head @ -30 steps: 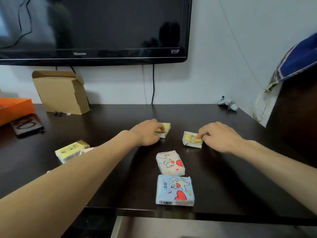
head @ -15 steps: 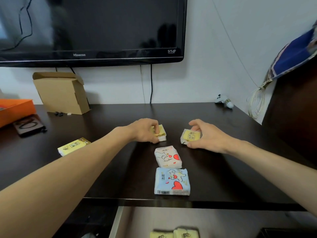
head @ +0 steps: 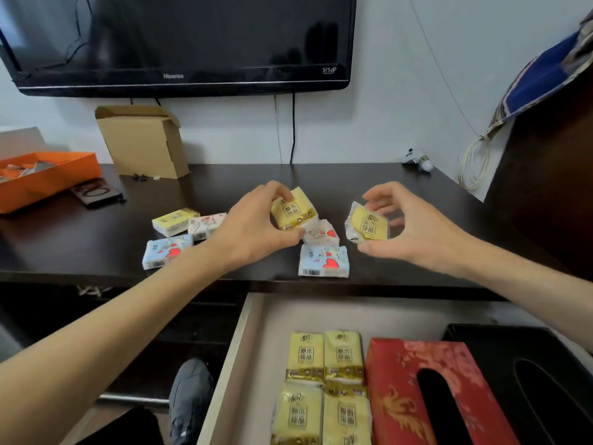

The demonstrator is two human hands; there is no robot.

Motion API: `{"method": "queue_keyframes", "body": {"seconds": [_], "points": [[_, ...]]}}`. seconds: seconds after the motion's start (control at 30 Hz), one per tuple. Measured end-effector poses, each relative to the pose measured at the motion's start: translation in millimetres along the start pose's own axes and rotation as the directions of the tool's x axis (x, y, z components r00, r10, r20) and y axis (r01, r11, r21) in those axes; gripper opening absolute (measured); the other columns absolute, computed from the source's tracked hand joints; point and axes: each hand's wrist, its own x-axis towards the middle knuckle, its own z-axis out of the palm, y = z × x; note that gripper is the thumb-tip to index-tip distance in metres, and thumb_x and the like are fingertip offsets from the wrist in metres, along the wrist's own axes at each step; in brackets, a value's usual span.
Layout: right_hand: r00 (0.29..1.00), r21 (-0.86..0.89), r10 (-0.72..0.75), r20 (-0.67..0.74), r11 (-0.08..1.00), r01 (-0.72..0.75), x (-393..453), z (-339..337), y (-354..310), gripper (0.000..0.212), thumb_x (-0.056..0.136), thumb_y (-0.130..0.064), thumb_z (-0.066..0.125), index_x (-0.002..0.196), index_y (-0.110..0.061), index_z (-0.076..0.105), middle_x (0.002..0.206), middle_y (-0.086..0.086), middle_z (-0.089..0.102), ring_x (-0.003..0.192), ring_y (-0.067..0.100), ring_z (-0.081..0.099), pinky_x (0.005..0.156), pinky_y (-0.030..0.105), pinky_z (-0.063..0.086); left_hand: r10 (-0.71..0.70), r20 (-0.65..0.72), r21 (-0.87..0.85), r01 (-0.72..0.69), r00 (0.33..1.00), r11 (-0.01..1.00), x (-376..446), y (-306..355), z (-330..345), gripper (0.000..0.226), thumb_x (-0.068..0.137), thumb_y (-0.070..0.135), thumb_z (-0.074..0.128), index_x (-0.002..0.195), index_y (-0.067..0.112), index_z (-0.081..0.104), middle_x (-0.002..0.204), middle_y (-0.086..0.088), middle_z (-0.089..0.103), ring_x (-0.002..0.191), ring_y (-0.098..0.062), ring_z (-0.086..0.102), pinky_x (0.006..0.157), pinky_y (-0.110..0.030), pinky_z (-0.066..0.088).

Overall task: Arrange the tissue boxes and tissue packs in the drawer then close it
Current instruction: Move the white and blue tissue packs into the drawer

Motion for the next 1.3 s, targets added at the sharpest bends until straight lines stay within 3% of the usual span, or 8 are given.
{"method": "queue_keyframes", "body": {"seconds": [0.07, 0.17, 0.37, 0.6, 0.77, 1.03, 1.17, 1.3], "points": [[0.997, -0.012, -0.037, 0.074, 0.999, 0.038, -28, 3, -21, 0.066, 0.064, -0.057, 0.086, 0.118, -0.049, 0.051, 0.116, -0.025, 0.065, 0.112, -0.005, 0.062, 0.087, 0.009, 0.047, 0.031, 0.064, -0.118, -0.023, 0.997, 0.993, -34, 9, -9, 0.052, 0.070, 0.055, 0.077, 0.112, 0.037, 0.052, 0.103, 0.021, 0.063, 0.093, 0.003, 0.060, 0.069, -0.013, 0.046], [0.977, -0.067, -0.049, 0.209, 0.996, 0.064, -63, 14, -42, 0.056, 0.067, -0.057, 0.085, 0.112, -0.050, 0.052, 0.116, -0.027, 0.066, 0.109, -0.002, 0.065, 0.086, 0.019, 0.052, 0.114, 0.264, -0.213, -0.058, 0.958, 0.975, -81, 16, -16, 0.049, 0.069, 0.057, 0.078, 0.108, 0.041, 0.055, 0.104, 0.026, 0.064, 0.099, 0.005, 0.060, 0.073, -0.008, 0.043], [0.931, -0.258, 0.087, 0.355, 0.966, 0.008, -88, 45, -41, 0.051, 0.068, -0.060, 0.080, 0.107, -0.047, 0.050, 0.103, -0.019, 0.069, 0.093, 0.001, 0.065, 0.078, 0.036, 0.056, 0.076, 0.485, 0.048, -0.113, 0.871, 0.992, -122, 6, 13, 0.053, 0.068, 0.062, 0.073, 0.111, 0.047, 0.046, 0.100, 0.025, 0.057, 0.092, 0.004, 0.054, 0.080, -0.029, 0.049], [0.882, -0.417, 0.236, 0.408, 0.908, -0.051, -77, 84, -25, 0.050, 0.071, -0.042, 0.076, 0.110, -0.041, 0.044, 0.098, -0.018, 0.059, 0.087, 0.003, 0.055, 0.063, 0.022, 0.038, 0.106, 0.568, 0.157, -0.233, 0.817, 0.960, -116, -7, 49, 0.056, 0.077, 0.055, 0.071, 0.122, 0.034, 0.046, 0.113, 0.017, 0.050, 0.091, -0.005, 0.043, 0.073, -0.027, 0.035], [0.859, -0.507, 0.312, 0.405, 0.859, -0.072, -78, 98, -21, 0.052, 0.071, -0.043, 0.076, 0.114, -0.039, 0.046, 0.108, -0.013, 0.059, 0.103, 0.016, 0.057, 0.082, 0.036, 0.049, 0.110, 0.591, 0.159, -0.249, 0.799, 0.955, -115, -14, 58, 0.053, 0.077, 0.055, 0.069, 0.119, 0.031, 0.046, 0.112, 0.013, 0.052, 0.093, -0.009, 0.047, 0.076, -0.031, 0.040], [0.820, -0.505, 0.306, 0.485, 0.863, -0.023, -77, 96, -25, 0.050, 0.074, -0.052, 0.076, 0.114, -0.037, 0.051, 0.101, -0.018, 0.041, 0.106, 0.012, 0.046, 0.087, 0.037, 0.044, 0.118, 0.573, 0.170, -0.259, 0.811, 0.951, -116, -13, 61, 0.056, 0.079, 0.055, 0.068, 0.124, 0.030, 0.045, 0.122, 0.011, 0.048, 0.111, -0.011, 0.046, 0.086, -0.028, 0.041], [0.869, -0.441, 0.233, 0.437, 0.897, -0.019, -84, 86, -32, 0.040, 0.077, -0.059, 0.072, 0.110, -0.043, 0.056, 0.105, -0.022, 0.050, 0.096, 0.000, 0.049, 0.080, 0.030, 0.042, 0.089, 0.568, 0.204, -0.245, 0.818, 0.948, -112, -8, 41, 0.057, 0.081, 0.063, 0.063, 0.128, 0.035, 0.048, 0.124, 0.016, 0.054, 0.113, -0.007, 0.050, 0.087, -0.031, 0.045], [0.949, -0.234, 0.111, 0.296, 0.971, -0.041, -82, 75, -48, 0.016, 0.082, -0.052, 0.067, 0.091, -0.039, 0.068, 0.086, -0.024, 0.072, 0.082, -0.012, 0.064, 0.072, 0.026, 0.051, 0.038, 0.448, 0.151, -0.117, 0.893, 0.982, -110, -7, -4, 0.037, 0.086, 0.061, 0.056, 0.114, 0.038, 0.062, 0.109, 0.021, 0.068, 0.103, 0.000, 0.062, 0.088, -0.038, 0.052]]}}
